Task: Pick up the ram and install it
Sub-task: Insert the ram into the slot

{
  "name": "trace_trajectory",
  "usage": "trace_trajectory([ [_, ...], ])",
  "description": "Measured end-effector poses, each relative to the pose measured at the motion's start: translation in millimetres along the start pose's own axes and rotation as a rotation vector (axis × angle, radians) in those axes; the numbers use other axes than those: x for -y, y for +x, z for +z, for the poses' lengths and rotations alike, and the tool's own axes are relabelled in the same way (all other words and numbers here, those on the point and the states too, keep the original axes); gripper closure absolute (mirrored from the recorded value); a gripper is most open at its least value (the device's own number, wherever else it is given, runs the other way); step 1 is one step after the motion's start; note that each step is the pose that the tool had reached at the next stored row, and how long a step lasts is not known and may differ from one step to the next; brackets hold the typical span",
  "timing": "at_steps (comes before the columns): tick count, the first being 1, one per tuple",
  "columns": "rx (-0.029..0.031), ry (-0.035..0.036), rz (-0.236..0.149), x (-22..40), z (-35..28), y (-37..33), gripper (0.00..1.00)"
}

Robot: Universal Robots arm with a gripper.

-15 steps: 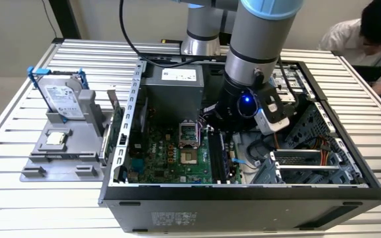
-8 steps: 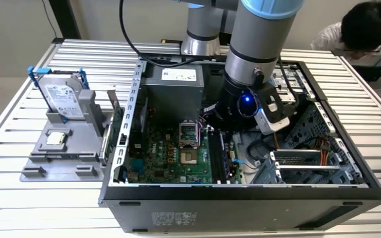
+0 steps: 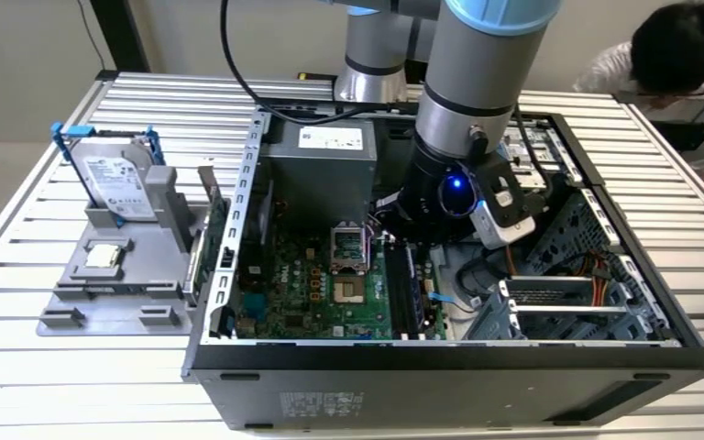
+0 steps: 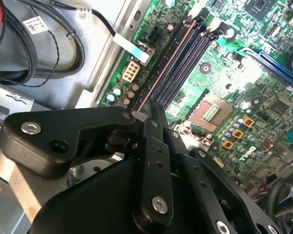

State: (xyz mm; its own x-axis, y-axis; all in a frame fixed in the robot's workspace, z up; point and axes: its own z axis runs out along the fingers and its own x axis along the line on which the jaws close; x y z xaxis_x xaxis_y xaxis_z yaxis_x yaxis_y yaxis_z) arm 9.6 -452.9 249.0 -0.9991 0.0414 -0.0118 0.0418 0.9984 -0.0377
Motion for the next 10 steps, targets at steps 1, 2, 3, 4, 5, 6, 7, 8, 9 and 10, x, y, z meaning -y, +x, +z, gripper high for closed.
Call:
trace_trajectory([
  [1,0.0000,0.0000,0.000,0.0,0.0,0.0,1.00],
  [2,0.0001,-0.0003,0.000,0.1,0.0,0.0,1.00],
  [3,0.0000,-0.0061,-0.002,0.2,0.0,0.0,1.00],
  [4,-0.0007,-0.0210,-0.004,0.3,-0.1,-0.1,1.00],
  [5,-0.0013,-0.0372,-0.004,0.6,0.0,-0.1,1.00],
  [6,-0.0014,-0.0406,-0.004,0.9,0.0,0.0,1.00],
  [7,-0.0013,-0.0407,-0.006,0.8,0.1,0.0,1.00],
  [8,-0.0010,-0.0396,-0.019,0.9,0.1,0.0,1.00],
  [9,-0.0008,-0.0386,-0.036,0.9,0.1,0.0,1.00],
  [10,-0.0004,-0.0382,-0.054,1.0,0.0,0.0,1.00],
])
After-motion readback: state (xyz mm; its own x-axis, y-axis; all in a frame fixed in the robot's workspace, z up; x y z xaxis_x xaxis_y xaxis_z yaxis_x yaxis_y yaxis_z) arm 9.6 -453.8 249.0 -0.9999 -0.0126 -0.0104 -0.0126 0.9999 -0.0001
